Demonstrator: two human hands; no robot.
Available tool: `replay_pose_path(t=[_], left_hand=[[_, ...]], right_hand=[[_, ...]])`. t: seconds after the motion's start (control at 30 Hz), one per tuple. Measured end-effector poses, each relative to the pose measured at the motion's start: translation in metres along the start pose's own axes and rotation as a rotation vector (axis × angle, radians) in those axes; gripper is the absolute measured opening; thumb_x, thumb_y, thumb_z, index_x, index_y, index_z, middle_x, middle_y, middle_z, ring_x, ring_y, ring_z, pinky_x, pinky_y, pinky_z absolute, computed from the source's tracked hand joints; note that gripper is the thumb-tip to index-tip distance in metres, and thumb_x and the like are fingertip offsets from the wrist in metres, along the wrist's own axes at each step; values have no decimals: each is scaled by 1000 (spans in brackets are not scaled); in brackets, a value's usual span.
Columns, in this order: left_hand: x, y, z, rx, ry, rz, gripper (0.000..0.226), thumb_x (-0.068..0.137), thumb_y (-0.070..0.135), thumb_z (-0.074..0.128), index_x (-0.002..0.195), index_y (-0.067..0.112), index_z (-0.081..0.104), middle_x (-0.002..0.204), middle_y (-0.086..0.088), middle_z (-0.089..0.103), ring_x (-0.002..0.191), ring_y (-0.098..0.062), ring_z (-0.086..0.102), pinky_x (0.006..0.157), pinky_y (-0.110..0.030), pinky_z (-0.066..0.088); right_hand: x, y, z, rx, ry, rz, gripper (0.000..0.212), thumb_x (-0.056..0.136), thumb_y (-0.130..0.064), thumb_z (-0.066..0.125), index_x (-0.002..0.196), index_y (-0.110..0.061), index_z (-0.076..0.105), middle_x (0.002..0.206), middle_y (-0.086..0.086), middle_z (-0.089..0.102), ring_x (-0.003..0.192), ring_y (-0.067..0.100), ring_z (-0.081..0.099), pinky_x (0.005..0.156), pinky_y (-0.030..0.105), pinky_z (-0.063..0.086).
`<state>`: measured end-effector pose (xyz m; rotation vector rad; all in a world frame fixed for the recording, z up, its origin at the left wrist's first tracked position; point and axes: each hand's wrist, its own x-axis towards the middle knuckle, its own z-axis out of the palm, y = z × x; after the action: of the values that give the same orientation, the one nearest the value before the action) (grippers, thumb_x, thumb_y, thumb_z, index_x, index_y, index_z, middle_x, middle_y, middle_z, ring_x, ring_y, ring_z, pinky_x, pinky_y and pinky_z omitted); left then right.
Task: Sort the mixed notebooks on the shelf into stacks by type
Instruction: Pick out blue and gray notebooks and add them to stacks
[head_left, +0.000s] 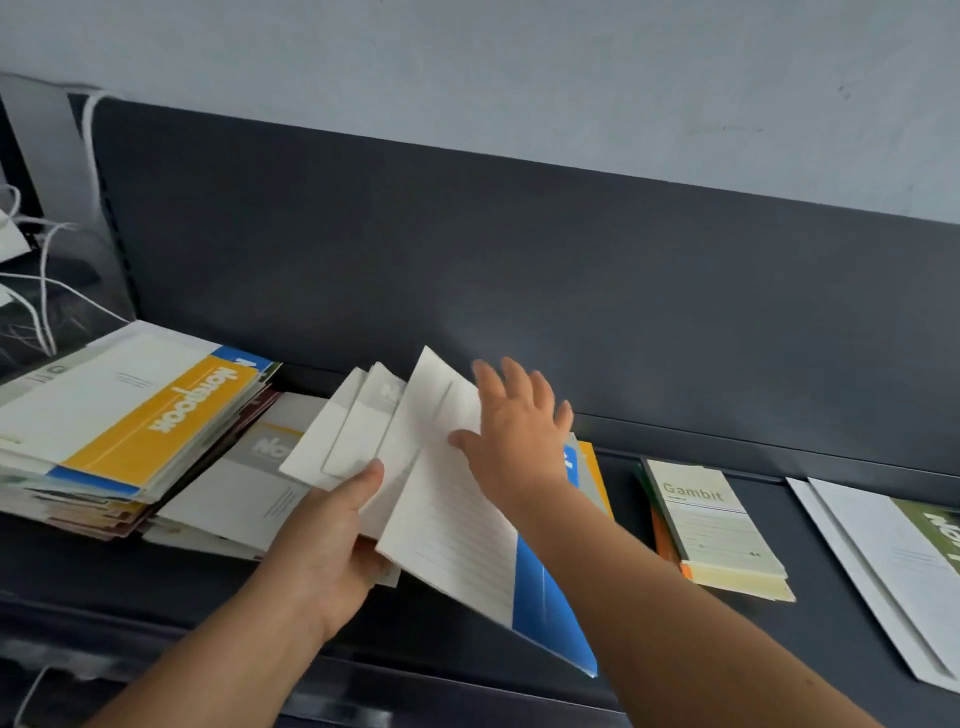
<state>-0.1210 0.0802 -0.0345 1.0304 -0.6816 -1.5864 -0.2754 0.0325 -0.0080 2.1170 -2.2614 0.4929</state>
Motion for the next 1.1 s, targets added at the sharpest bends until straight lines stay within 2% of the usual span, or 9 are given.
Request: replay_pose_path(t=[0.1, 0.23, 0.33, 0.5, 0.63, 0.73, 0.87, 1.0, 1.1], left_hand=[[4, 1, -15, -36, 24, -35, 22, 95, 21, 56, 114, 13, 64, 92, -12, 72, 82, -30, 66, 64, -41, 52], [9, 1, -28, -70, 11, -86, 21, 97, 19, 54, 114, 11, 63, 98, -13, 74, 90, -32, 69, 67, -42, 54], [15, 2, -33, -71, 13, -111, 22, 97, 19, 53, 116, 9, 60, 103, -16, 72, 94, -34, 68, 71, -45, 55], [25, 3, -44, -79, -3, -109, 22, 97, 17, 52, 117, 9, 59, 105, -14, 72, 99, -32, 67, 78, -47, 55], [31, 10, -57, -67, -29, -87, 23, 97, 17, 52, 118, 11, 59, 105, -12, 73, 101, -31, 67, 83, -52, 54], [33, 18, -68, -66, -31, -44, 18, 96, 17, 53, 111, 14, 62, 97, -8, 75, 98, -27, 68, 76, -46, 54], [34, 33, -85, -89, -36, 15, 25, 96, 18, 53, 119, 16, 61, 105, -7, 74, 102, -27, 68, 86, -50, 53], [36, 47, -104, -147, -19, 34, 30, 94, 18, 55, 123, 17, 60, 108, -7, 73, 101, -25, 69, 74, -43, 59], [37, 54, -111, -199, -19, 6, 34, 92, 19, 57, 126, 15, 59, 109, -8, 73, 98, -24, 71, 65, -36, 60]], right_hand=[[-3, -1, 16, 31, -110, 232, 98, 78, -72, 59, 151, -25, 14, 160, 2, 14, 148, 33, 13, 115, 59, 19], [-15, -7, 27, 72, -194, 271, 77, 83, -69, 55, 139, -18, 38, 139, 3, 41, 127, 27, 42, 104, 45, 41], [-30, -10, 34, 62, -295, 157, 66, 92, -64, 43, 143, -23, 38, 147, 1, 40, 134, 27, 37, 113, 49, 28], [-44, 1, 44, 15, -436, 146, 63, 98, -60, 25, 154, -32, 18, 162, -7, 17, 148, 25, 15, 119, 58, 5], [-30, 20, 51, -51, -438, 200, 62, 99, -59, 23, 154, -31, 18, 162, -7, 17, 148, 27, 15, 118, 58, 7], [-14, 33, 61, -89, -428, 223, 63, 98, -60, 24, 154, -31, 18, 162, -5, 16, 147, 30, 16, 118, 58, 11], [0, 38, 71, -71, -371, 261, 64, 97, -59, 31, 151, -27, 25, 159, -2, 24, 144, 31, 22, 116, 53, 21], [3, 24, 64, -61, -226, 302, 63, 96, -55, 42, 148, -19, 35, 150, 3, 37, 141, 29, 29, 114, 47, 28], [-7, -5, 51, 305, -35, 333, 48, 101, -45, 43, 138, -16, 50, 142, 6, 51, 129, 26, 47, 105, 40, 39]])
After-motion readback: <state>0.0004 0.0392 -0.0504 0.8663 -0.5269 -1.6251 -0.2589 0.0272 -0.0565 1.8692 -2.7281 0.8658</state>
